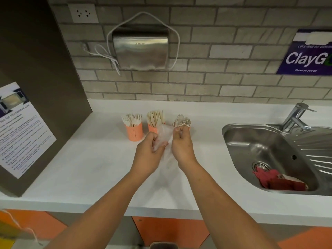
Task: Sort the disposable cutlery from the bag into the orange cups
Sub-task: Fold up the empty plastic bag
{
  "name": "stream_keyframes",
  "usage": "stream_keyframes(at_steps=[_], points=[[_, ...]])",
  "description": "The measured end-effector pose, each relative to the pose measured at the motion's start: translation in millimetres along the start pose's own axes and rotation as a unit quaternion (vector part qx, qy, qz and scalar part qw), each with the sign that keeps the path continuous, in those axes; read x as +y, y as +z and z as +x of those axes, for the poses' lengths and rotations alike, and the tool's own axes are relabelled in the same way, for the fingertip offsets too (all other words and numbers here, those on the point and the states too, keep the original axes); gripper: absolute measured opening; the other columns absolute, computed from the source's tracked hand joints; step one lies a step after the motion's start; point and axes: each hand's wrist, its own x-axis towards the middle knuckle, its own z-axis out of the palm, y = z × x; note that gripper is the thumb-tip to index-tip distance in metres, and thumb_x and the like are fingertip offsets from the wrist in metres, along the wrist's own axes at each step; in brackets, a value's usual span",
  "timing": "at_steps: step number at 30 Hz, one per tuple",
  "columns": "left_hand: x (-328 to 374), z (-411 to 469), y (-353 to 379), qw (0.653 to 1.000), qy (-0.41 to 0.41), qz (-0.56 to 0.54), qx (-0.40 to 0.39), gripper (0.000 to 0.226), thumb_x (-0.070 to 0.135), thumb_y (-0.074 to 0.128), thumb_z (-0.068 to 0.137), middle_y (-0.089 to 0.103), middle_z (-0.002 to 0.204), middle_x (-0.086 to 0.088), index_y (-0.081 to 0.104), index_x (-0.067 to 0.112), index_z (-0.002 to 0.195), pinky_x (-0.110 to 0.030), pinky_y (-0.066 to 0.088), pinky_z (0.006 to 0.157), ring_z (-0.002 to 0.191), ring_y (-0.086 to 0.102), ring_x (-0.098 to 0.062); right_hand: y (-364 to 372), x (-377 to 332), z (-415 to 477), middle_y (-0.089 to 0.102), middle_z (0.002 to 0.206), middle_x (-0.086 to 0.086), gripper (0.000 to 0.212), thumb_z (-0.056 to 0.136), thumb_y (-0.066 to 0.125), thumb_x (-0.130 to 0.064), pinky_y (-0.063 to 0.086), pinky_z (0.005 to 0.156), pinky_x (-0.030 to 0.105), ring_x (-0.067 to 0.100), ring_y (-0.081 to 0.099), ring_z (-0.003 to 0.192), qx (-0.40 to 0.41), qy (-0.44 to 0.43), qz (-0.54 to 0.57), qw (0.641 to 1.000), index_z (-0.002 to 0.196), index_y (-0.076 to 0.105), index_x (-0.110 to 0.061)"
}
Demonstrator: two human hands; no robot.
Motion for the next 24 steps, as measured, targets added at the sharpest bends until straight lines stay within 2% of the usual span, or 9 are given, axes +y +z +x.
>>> stream_keyframes(at_steps=[2, 4, 8, 10, 11, 13, 17, 21, 24], points=[[-3.1, -1.6, 3.2, 0.999, 0.03, 0.012, 0.01, 0.022, 0.021, 0.07, 0.098, 0.054, 0.077, -0.006, 0.052, 0.009, 0.092, -0.019, 0.037, 0.056, 0.062, 0.041, -0.009, 3.5, -2.1, -0.7, 0.049, 0.077, -0.004, 0.022, 0.11, 0.034, -0.028, 0.037, 0.059, 0.025, 0.01, 0.047, 0.065, -0.004, 0.003, -0.007, 1.0, 0.109, 0.044, -0.008], [-8.0, 0.2, 6.3, 0.998, 0.026, 0.043, 0.025, 0.018, 0.025, 0.066, 0.1, 0.056, 0.089, -0.003, 0.052, 0.013, 0.096, -0.022, 0.04, 0.064, 0.076, 0.052, -0.011, 5.9, -3.6, -2.8, 0.051, 0.078, -0.004, 0.02, 0.11, 0.032, -0.026, 0.037, 0.061, 0.027, 0.009, 0.049, 0.066, -0.004, -0.03, -0.034, 0.999, 0.107, 0.042, -0.008], [3.2, 2.4, 6.3, 0.988, -0.13, -0.085, 0.012, 0.03, 0.045, 0.049, 0.101, 0.064, 0.113, 0.002, 0.054, 0.023, 0.122, -0.037, 0.051, 0.084, 0.107, 0.063, -0.021, 5.1, 0.4, -6.7, 0.056, 0.082, -0.007, 0.011, 0.109, 0.034, -0.025, 0.04, 0.057, 0.025, 0.006, 0.056, 0.069, -0.017, -0.122, -0.124, 0.985, 0.102, 0.036, -0.017], [8.9, 2.3, 6.8, 0.986, -0.148, -0.071, -0.004, 0.045, 0.059, 0.041, 0.101, 0.064, 0.118, 0.004, 0.05, 0.028, 0.133, -0.044, 0.052, 0.097, 0.111, 0.063, -0.022, 7.3, 3.6, -6.6, 0.058, 0.085, -0.008, 0.009, 0.109, 0.034, -0.029, 0.04, 0.056, 0.026, 0.01, 0.059, 0.073, -0.03, -0.125, -0.145, 0.981, 0.104, 0.036, -0.022], [9.5, 1.4, 7.7, 0.989, -0.139, -0.045, -0.002, 0.047, 0.061, 0.037, 0.103, 0.063, 0.117, 0.004, 0.05, 0.028, 0.134, -0.044, 0.051, 0.098, 0.11, 0.063, -0.023, 9.2, 5.3, -6.2, 0.059, 0.086, -0.008, 0.009, 0.108, 0.034, -0.031, 0.039, 0.057, 0.026, 0.01, 0.06, 0.074, -0.032, -0.127, -0.148, 0.98, 0.104, 0.036, -0.023], [10.2, 1.2, 9.3, 0.994, -0.107, -0.009, 0.021, 0.043, 0.055, 0.033, 0.108, 0.065, 0.112, 0.003, 0.054, 0.024, 0.129, -0.043, 0.052, 0.096, 0.107, 0.064, -0.024, 13.6, 7.7, -5.0, 0.06, 0.087, -0.008, 0.011, 0.109, 0.034, -0.033, 0.037, 0.056, 0.021, 0.01, 0.06, 0.075, -0.024, -0.137, -0.15, 0.979, 0.103, 0.036, -0.025], [6.0, 1.9, 13.5, 0.997, -0.057, -0.024, 0.049, 0.039, 0.044, 0.033, 0.111, 0.07, 0.097, 0.008, 0.063, 0.02, 0.118, -0.036, 0.054, 0.083, 0.094, 0.068, -0.013, 14.3, 8.4, -7.0, 0.056, 0.081, -0.009, 0.013, 0.109, 0.036, -0.029, 0.037, 0.052, 0.013, 0.004, 0.057, 0.069, -0.016, -0.161, -0.14, 0.977, 0.101, 0.037, -0.019], [-1.1, 2.6, 15.2, 0.998, -0.034, -0.009, 0.057, 0.04, 0.041, 0.034, 0.112, 0.075, 0.097, -0.002, 0.066, 0.018, 0.117, -0.037, 0.056, 0.081, 0.089, 0.069, -0.014, 12.6, 6.2, -12.6, 0.049, 0.077, -0.011, 0.011, 0.108, 0.038, -0.019, 0.037, 0.053, 0.011, 0.0, 0.05, 0.062, -0.017, -0.181, -0.122, 0.976, 0.099, 0.038, -0.013], [-3.1, 1.0, 17.1, 0.998, -0.022, 0.004, 0.063, 0.038, 0.039, 0.034, 0.112, 0.075, 0.096, -0.001, 0.067, 0.021, 0.118, -0.021, 0.052, 0.072, 0.085, 0.066, -0.006, 12.6, 5.2, -15.8, 0.048, 0.076, -0.012, 0.01, 0.106, 0.042, -0.011, 0.038, 0.052, 0.009, -0.009, 0.053, 0.061, -0.021, -0.174, -0.121, 0.977, 0.097, 0.037, -0.012]])
